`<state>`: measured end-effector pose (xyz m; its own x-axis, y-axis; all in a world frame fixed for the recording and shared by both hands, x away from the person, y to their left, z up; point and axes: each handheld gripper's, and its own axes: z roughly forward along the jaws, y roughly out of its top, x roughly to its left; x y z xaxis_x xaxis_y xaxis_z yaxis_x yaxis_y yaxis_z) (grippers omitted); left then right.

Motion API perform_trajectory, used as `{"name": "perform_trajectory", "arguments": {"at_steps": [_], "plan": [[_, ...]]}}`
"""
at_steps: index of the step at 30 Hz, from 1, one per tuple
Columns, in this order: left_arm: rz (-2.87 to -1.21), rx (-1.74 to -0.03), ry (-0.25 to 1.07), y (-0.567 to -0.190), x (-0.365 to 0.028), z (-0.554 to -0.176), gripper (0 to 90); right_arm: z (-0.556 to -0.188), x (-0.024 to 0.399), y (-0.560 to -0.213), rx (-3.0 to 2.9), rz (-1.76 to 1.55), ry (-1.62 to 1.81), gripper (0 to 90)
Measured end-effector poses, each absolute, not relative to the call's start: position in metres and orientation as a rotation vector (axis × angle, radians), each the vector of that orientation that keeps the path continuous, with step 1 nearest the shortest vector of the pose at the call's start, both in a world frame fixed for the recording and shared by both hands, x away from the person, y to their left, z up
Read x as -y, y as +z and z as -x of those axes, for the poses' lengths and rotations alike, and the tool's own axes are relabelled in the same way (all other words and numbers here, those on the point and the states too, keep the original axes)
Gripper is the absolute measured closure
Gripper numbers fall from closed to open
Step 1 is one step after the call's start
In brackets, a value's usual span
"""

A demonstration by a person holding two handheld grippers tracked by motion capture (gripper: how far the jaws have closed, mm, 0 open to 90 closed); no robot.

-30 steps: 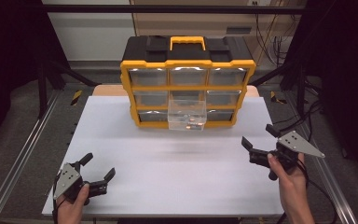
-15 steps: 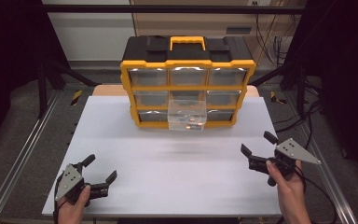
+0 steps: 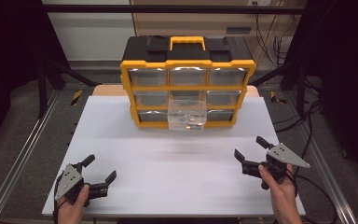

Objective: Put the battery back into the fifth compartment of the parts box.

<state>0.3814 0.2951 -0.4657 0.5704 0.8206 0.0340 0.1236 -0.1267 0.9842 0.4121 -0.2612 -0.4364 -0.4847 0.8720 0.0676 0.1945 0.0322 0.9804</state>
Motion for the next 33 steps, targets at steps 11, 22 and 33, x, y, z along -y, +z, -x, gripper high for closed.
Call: {"name": "perform_trajectory", "arguments": {"at_steps": [11, 22, 33], "plan": [[-1.612, -0.801, 0.728, -0.467, -0.297, -0.382, 1.0, -0.414, 0.251, -0.447, -1.753, -1.075, 1.508, 5.4], [-1.61, -0.796, 0.709, -0.468, -0.296, -0.382, 1.2, -0.415, 0.242, -0.453, -1.769, -1.057, 1.52, 5.6], [-1.611, -0.786, 0.703, -0.47, -0.295, -0.383, 1.3, -0.416, 0.233, -0.463, -1.791, -1.041, 1.529, 5.7]]}}
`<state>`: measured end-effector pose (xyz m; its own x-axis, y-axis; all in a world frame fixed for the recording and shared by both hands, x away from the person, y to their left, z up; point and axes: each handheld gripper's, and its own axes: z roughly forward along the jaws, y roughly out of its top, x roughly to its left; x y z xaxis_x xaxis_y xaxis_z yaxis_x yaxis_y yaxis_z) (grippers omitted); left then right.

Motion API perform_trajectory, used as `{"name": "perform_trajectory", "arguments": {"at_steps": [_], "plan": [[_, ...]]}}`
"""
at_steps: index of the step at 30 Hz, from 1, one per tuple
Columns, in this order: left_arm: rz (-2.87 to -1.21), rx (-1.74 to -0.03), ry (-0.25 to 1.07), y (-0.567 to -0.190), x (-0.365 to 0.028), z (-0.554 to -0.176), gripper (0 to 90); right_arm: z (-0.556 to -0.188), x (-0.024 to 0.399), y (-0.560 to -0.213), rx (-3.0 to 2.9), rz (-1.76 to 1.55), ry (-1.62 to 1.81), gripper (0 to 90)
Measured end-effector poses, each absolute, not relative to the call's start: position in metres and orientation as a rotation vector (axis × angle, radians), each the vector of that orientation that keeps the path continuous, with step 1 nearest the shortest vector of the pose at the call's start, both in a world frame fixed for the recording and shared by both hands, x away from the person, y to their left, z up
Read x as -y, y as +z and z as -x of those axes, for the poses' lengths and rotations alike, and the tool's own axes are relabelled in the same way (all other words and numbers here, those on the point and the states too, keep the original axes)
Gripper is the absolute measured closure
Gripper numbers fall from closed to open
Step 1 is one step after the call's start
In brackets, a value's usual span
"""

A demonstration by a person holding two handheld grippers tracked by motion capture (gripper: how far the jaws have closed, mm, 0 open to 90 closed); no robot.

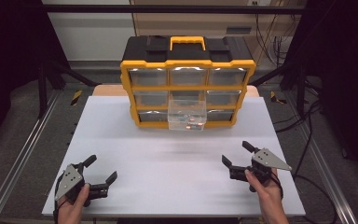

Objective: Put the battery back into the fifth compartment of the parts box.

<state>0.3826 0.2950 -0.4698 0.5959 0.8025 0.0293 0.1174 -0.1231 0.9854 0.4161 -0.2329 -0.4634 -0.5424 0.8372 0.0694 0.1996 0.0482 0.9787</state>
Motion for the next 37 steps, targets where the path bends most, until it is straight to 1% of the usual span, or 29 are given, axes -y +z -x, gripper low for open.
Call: {"name": "perform_trajectory", "arguments": {"at_steps": [28, 37], "plan": [[-1.618, -0.773, 0.669, -0.476, -0.293, -0.384, 1.4, -0.41, 0.219, -0.482, -1.829, -0.95, 1.543, 5.4], [-1.614, -0.766, 0.656, -0.477, -0.293, -0.385, 1.4, -0.406, 0.228, -0.486, -1.799, -0.952, 1.534, 5.4]]}}
